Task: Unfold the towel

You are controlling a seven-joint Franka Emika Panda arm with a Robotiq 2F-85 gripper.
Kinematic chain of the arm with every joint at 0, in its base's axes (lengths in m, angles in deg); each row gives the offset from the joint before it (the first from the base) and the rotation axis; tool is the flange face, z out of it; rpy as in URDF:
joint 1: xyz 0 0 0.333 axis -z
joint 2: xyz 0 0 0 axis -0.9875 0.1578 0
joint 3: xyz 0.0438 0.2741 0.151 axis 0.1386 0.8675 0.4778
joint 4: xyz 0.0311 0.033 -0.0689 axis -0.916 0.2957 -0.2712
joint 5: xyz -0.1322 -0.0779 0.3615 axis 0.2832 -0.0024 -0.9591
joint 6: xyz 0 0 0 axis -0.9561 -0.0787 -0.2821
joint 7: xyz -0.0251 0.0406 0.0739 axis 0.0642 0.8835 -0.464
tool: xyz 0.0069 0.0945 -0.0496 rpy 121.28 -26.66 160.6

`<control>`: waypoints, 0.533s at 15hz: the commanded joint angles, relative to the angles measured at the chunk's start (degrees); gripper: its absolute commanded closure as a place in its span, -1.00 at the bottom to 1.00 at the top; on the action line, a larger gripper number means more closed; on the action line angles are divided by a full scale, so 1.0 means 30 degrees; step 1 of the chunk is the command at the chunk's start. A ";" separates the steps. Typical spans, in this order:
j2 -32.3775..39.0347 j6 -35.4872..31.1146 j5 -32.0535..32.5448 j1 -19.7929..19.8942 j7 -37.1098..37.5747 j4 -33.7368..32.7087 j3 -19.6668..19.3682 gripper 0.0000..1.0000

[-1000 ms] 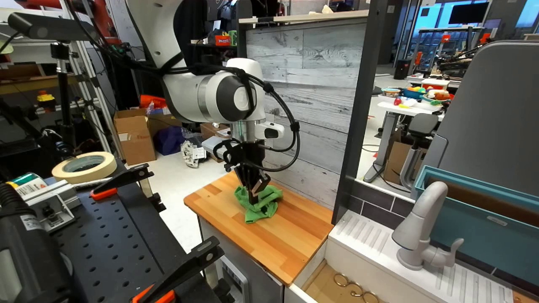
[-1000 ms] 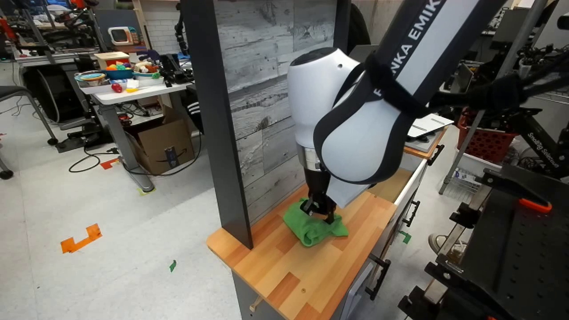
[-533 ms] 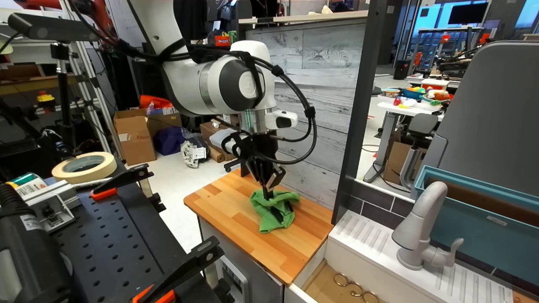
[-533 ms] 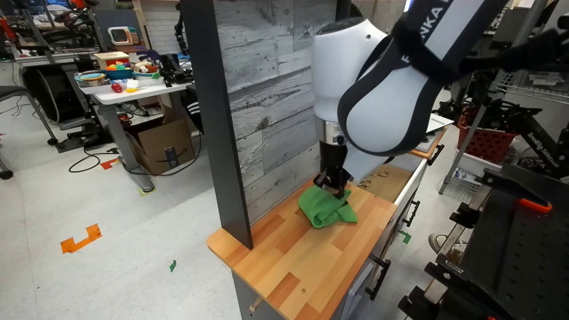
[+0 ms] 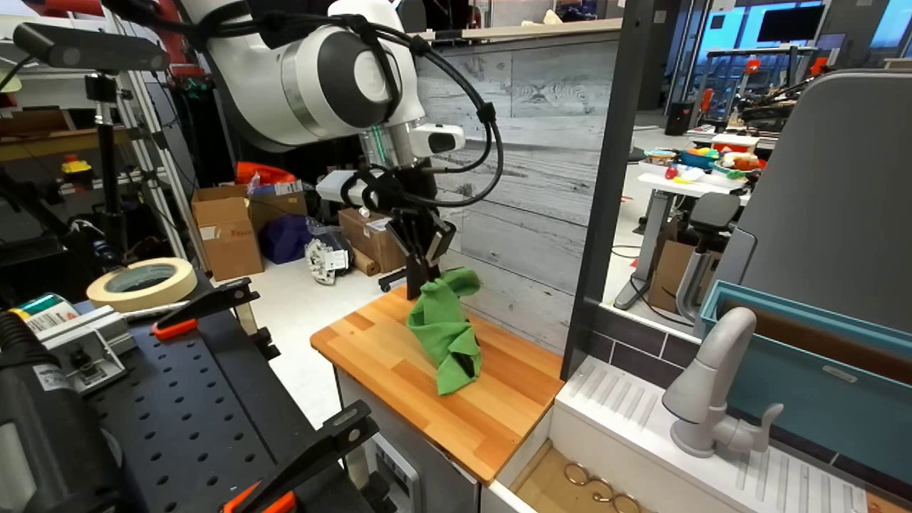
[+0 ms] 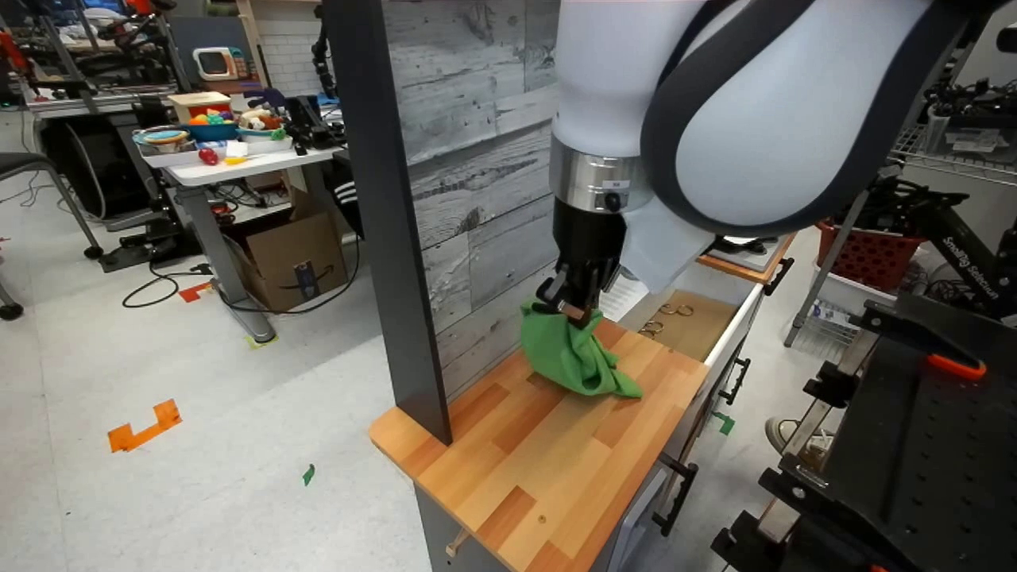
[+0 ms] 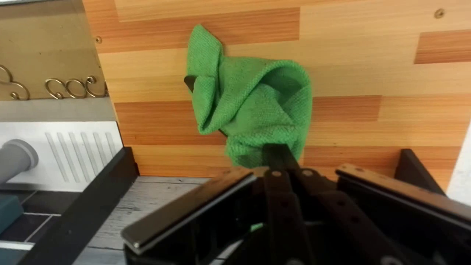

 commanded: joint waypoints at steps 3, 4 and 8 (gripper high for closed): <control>0.1441 0.0630 0.1165 -0.1616 -0.0474 -0.1181 -0.0162 0.99; 0.1927 0.0804 0.1283 -0.1670 -0.0652 -0.1520 -0.0033 0.99; 0.3950 0.1328 0.1454 -0.1714 -0.1529 -0.3035 0.0405 0.99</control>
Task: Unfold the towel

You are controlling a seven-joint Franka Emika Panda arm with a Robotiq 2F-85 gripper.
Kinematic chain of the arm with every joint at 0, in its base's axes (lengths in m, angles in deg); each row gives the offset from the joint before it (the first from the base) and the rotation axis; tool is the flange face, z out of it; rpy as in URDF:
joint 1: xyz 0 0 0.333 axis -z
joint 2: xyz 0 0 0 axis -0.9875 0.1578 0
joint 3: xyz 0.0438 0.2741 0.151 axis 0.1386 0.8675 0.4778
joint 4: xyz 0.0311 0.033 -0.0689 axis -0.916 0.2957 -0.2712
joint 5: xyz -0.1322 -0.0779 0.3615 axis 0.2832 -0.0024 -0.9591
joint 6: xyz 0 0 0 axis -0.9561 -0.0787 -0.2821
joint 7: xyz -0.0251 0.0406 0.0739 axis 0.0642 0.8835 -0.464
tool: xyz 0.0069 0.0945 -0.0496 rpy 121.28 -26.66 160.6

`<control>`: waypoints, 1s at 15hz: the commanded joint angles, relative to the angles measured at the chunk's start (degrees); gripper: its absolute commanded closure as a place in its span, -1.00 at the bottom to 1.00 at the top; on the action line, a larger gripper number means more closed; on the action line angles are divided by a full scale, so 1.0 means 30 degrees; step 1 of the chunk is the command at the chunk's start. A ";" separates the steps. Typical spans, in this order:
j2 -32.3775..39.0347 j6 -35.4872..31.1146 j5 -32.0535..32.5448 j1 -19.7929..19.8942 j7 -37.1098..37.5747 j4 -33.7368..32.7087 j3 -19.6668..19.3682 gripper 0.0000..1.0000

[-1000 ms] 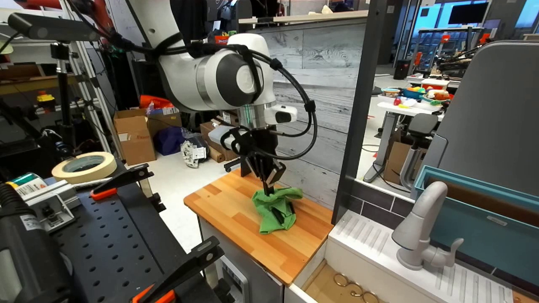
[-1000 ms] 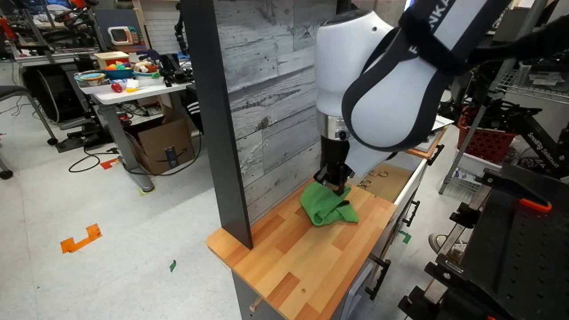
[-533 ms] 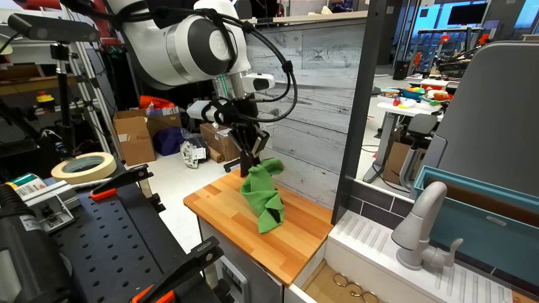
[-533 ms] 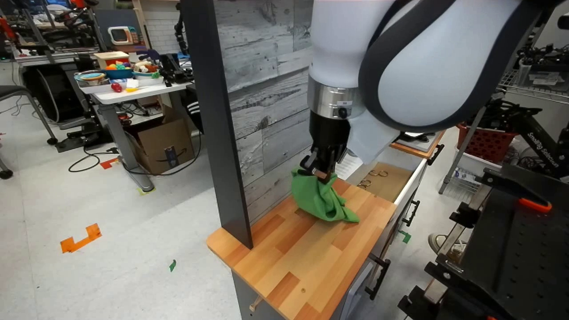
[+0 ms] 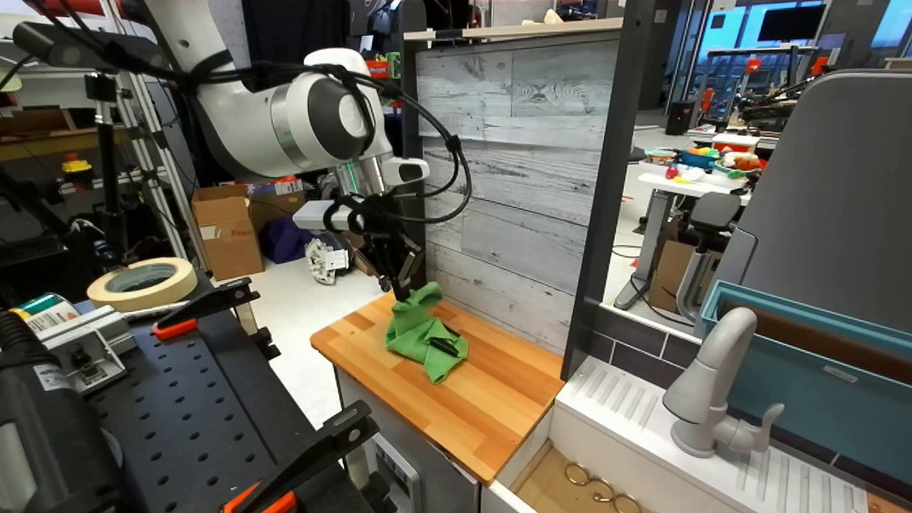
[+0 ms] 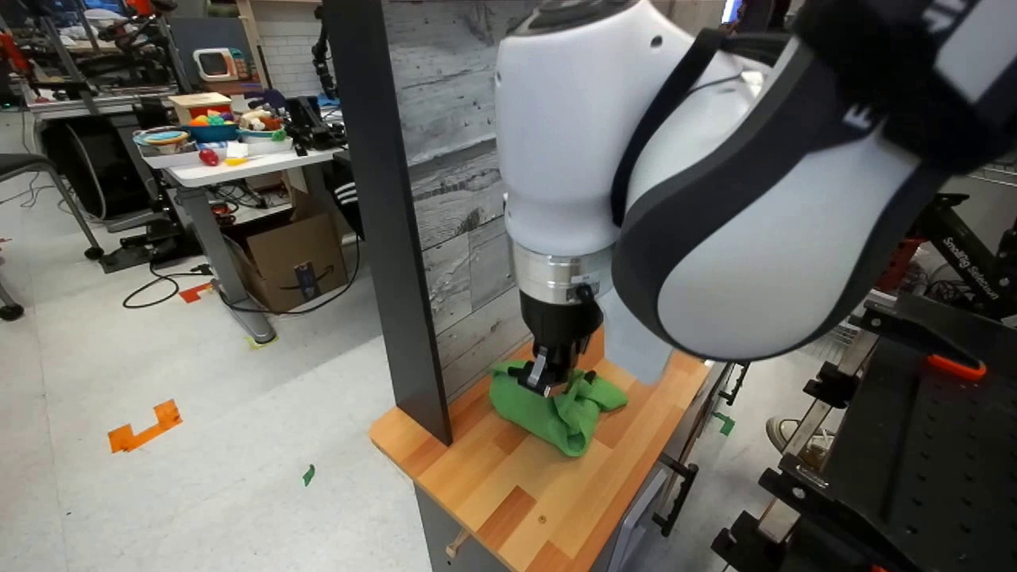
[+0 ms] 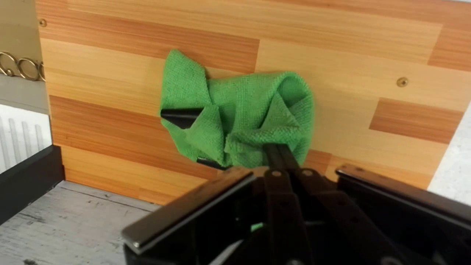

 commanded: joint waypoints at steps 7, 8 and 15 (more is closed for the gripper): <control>0.3600 -0.0100 0.0454 0.0133 -0.2781 -0.3582 0.1094 0.99; 0.3612 -0.0267 0.0459 0.0156 -0.3059 -0.3633 0.1257 0.99; 0.3443 -0.0563 0.0649 0.0177 -0.4388 -0.3472 0.1684 0.19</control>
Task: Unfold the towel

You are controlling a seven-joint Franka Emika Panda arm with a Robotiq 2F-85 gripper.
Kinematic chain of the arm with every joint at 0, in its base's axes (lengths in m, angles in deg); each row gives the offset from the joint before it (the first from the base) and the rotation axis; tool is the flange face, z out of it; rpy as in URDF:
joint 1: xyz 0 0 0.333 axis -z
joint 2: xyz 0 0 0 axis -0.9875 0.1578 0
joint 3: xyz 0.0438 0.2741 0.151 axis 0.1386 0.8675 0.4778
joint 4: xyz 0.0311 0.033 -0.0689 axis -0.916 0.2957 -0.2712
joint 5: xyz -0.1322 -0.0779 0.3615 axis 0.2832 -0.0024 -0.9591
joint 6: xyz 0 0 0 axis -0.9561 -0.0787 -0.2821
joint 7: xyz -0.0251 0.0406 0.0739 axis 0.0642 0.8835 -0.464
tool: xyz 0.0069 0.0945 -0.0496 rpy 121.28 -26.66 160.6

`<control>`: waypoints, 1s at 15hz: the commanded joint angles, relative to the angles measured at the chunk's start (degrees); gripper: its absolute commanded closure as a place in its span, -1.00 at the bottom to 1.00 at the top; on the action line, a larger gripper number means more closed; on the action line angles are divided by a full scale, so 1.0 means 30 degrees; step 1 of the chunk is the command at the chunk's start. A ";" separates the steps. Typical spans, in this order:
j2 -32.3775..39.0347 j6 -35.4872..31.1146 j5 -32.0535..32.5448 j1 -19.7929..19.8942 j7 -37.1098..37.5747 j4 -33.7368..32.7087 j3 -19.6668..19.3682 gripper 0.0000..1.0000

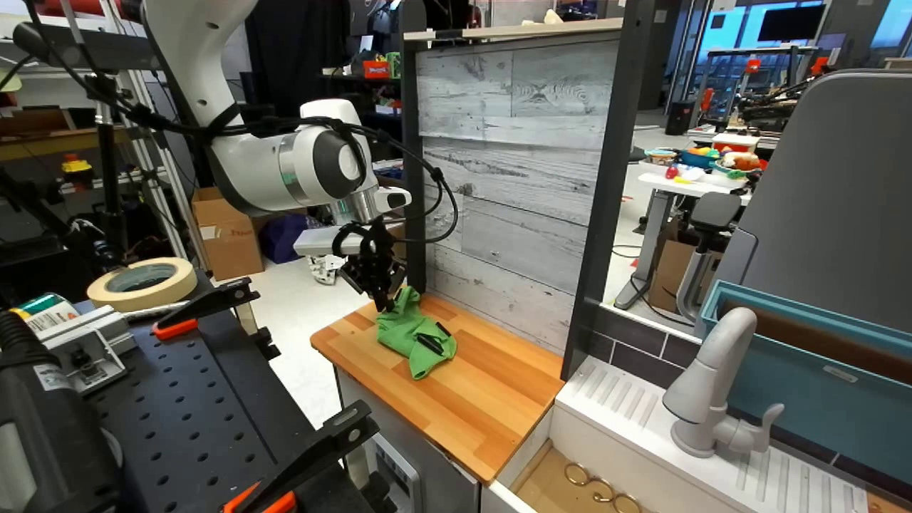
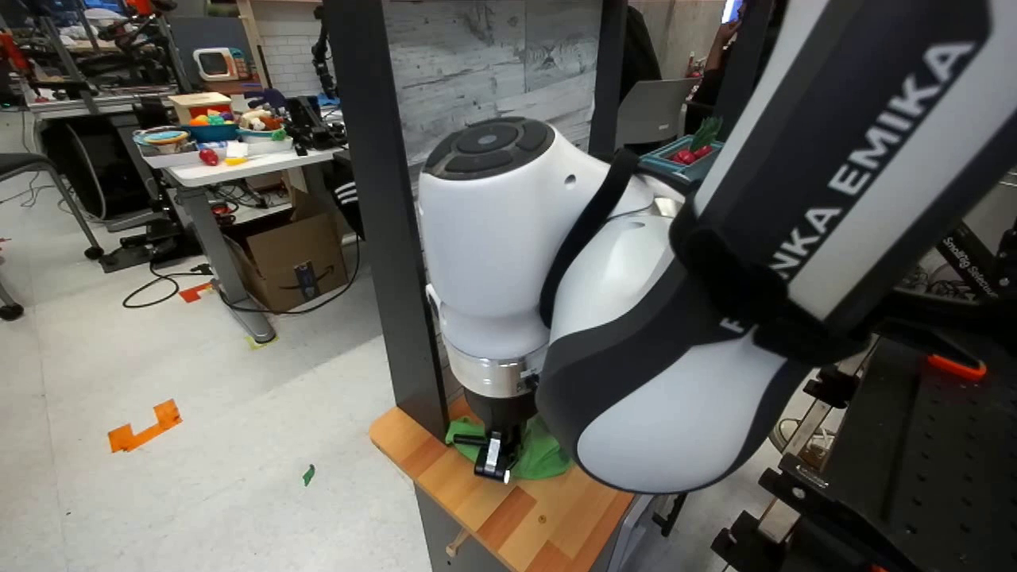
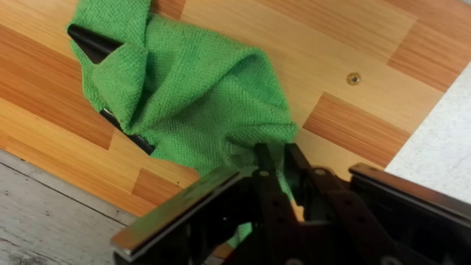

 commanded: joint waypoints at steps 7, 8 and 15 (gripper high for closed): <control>-0.2511 -0.1575 0.0370 -0.0042 0.0055 0.2767 -0.1099 -0.83; -0.3256 -0.2314 0.0321 -0.0024 0.0102 0.3608 -0.1270 -1.00; -0.5356 -0.4765 -0.0476 -0.0067 -0.0533 0.6087 -0.1750 -1.00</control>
